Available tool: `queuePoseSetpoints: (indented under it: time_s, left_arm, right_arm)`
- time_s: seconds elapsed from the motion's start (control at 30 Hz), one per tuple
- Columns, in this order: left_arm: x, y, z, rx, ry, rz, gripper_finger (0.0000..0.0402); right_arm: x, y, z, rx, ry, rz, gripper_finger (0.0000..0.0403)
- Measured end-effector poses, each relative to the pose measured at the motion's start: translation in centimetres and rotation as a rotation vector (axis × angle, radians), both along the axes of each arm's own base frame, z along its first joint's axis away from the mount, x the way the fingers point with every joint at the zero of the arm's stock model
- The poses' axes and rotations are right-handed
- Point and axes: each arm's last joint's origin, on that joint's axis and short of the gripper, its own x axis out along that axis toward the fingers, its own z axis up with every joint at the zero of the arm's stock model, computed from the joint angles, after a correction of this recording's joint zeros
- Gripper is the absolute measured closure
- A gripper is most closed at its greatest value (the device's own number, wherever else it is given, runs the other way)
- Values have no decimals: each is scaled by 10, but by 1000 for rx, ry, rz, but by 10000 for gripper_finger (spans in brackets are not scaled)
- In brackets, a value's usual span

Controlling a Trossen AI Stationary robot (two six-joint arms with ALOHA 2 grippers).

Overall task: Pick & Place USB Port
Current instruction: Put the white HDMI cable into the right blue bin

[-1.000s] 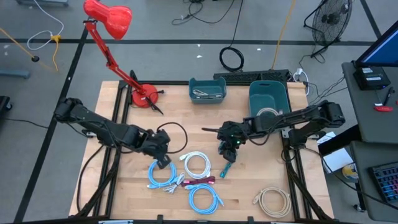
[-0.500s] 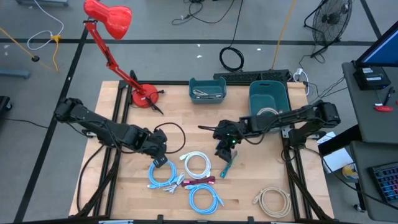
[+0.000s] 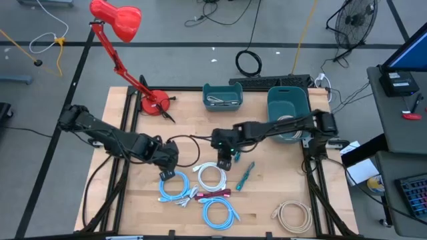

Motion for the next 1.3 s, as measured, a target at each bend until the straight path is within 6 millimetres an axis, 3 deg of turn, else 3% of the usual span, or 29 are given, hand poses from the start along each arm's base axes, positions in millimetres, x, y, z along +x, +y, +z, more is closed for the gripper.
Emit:
queuePoseSetpoints:
  time_s: [0.27,0.43,0.7,0.97,1.3]
  left_arm:
    - [-4,-5,-1,56,16,-114,366]
    - [-9,-8,-12,67,41,-138,366]
    - [-20,-9,-33,63,110,-105,366]
    - [-24,-16,-38,48,103,-101,366]
    - [-23,-22,-37,42,68,-105,366]
  right_arm:
    - [9,19,-22,5,92,-19,249]
    - [12,29,-34,23,120,-60,249]
    - [13,28,-34,-49,98,-95,249]
    - [17,32,-34,-28,66,-107,249]
    - [23,34,-73,-25,159,-123,249]
